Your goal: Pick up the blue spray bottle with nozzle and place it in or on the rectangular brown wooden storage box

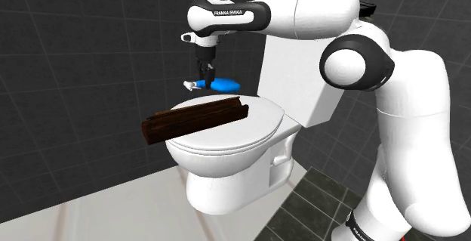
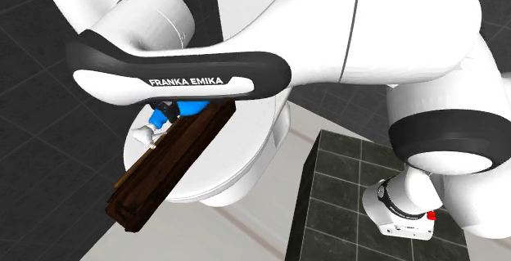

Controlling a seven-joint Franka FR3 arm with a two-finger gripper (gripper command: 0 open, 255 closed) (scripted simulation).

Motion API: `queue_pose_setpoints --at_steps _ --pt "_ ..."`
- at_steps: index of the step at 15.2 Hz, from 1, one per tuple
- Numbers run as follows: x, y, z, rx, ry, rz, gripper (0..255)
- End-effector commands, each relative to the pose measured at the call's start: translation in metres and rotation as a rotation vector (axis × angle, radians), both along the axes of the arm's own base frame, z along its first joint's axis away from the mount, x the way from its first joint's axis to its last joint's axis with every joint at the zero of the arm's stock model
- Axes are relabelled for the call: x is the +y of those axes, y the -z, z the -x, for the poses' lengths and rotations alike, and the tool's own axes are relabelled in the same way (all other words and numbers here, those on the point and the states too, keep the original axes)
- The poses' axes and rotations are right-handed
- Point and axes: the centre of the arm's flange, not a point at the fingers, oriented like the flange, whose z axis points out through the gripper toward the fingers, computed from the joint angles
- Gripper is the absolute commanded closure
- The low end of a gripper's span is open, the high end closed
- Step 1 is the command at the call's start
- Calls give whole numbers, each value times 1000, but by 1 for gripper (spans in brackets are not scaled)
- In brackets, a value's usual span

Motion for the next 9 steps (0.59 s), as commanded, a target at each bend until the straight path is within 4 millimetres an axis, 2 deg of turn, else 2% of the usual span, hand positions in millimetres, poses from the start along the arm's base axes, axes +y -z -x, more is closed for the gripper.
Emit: queue_pose_setpoints --at_steps 1,2,9 --pt "23 1 -14 0 -1 0 255" --pt "33 1 -21 0 -1 0 255" --pt "33 38 -21 0 -1 0 255"
